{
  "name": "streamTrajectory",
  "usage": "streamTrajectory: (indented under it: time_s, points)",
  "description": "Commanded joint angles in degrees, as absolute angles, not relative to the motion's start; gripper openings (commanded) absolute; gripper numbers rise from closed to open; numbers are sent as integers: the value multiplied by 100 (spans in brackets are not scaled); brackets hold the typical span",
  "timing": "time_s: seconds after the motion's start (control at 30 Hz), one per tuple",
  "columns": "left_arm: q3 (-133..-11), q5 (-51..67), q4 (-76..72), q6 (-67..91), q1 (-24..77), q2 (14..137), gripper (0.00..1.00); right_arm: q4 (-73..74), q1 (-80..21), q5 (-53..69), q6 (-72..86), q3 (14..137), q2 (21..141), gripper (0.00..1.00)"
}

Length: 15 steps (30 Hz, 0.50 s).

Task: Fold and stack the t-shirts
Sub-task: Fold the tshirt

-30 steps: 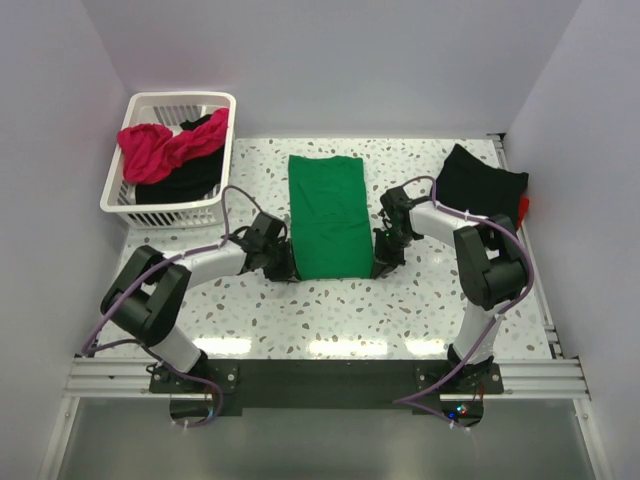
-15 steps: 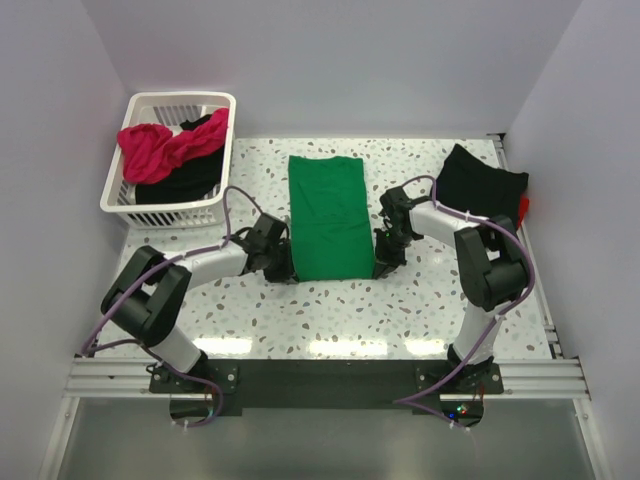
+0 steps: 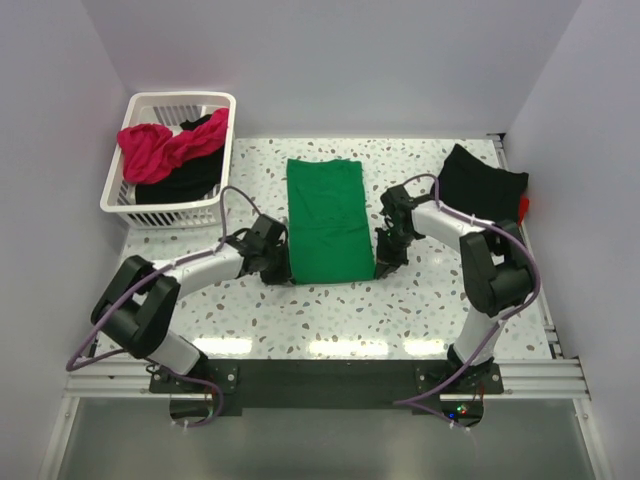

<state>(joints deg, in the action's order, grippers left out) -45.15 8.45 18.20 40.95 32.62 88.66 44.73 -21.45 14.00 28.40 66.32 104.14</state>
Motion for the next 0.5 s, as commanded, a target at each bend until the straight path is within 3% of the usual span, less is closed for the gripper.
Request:
streamTrajectory:
  time_s: [0.0,0.47]
  points:
    - [-4456,659,2302,4113,3305,8334,0,4868,-2153,1283,2733,6777,9906,0]
    - [-4509,1063,3752,4333,3410,6962,0,5624,-2531,1257,3076,5985,8096,0]
